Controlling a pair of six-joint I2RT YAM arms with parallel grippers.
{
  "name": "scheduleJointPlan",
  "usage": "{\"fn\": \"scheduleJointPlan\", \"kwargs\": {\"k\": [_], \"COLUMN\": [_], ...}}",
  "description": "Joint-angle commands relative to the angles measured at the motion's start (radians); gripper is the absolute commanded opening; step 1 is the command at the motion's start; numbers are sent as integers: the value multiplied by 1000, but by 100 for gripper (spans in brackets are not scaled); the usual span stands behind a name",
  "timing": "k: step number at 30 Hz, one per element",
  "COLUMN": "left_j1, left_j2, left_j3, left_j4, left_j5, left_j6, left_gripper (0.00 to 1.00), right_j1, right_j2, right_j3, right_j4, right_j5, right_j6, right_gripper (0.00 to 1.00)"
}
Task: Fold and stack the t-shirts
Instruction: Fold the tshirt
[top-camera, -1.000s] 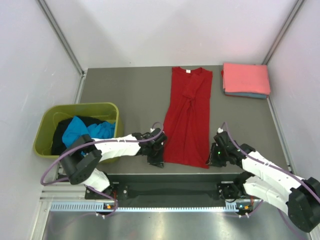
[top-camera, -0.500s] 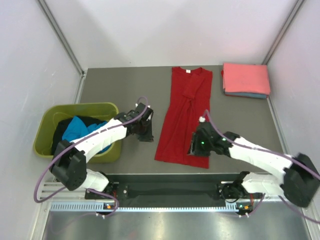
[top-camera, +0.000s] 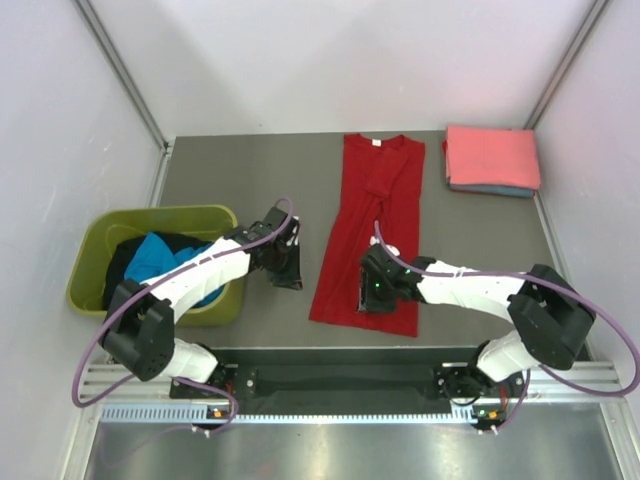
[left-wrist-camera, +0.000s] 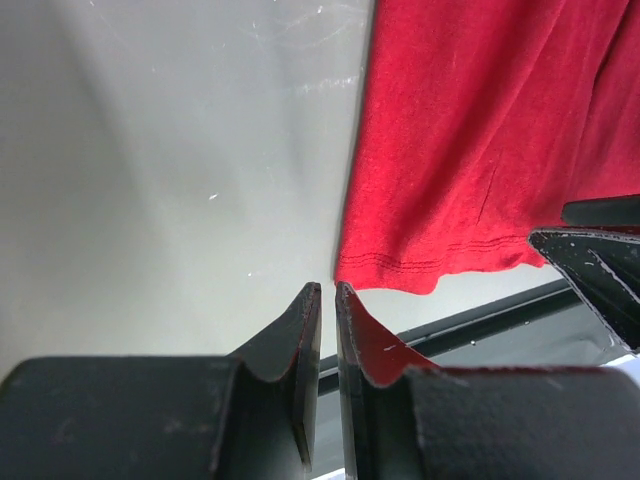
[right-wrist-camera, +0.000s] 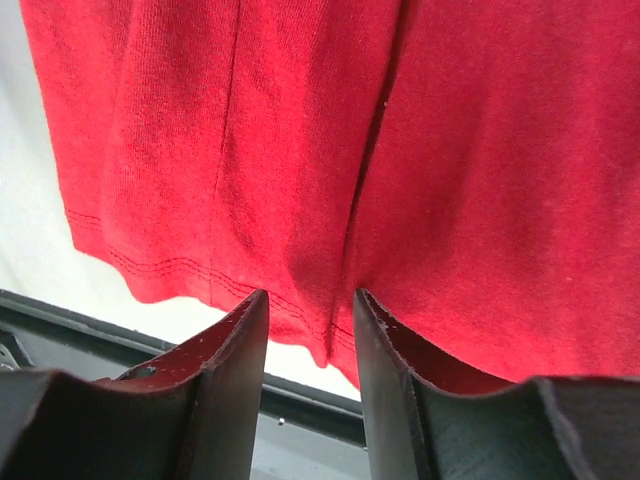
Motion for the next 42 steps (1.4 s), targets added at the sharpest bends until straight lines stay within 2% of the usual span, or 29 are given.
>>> {"fn": "scheduleJointPlan", "kwargs": {"k": [1, 6, 8, 9, 10, 13, 23, 42], "left_j1": [5, 5, 5, 5, 5, 5, 5, 5], "left_j2": [0, 5, 3, 2, 2, -2, 21, 41], "left_j3": [-5, -15, -19, -22, -27, -33, -33, -33], "left_j4": [32, 37, 40, 40, 41, 43, 54, 83], "left_j5": [27, 25, 22, 22, 22, 19, 32, 113], "left_j6": [19, 19, 19, 18, 17, 16, 11, -2], "left_gripper": [16, 16, 16, 16, 16, 16, 17, 19], "right_j1": [20, 24, 26, 26, 26, 28, 26, 18], "right_j2": [17, 27, 31, 29, 26, 2, -100, -222], "right_j3": [41, 41, 40, 41, 41, 44, 44, -137], "right_j4": [49, 65, 71, 72, 74, 63, -15, -27], "right_j5": [18, 13, 10, 8, 8, 22, 105, 179], "right_j6": [20, 18, 17, 14, 14, 6, 5, 58], "right_gripper": [40, 37, 31, 26, 16, 2, 3, 3]}}
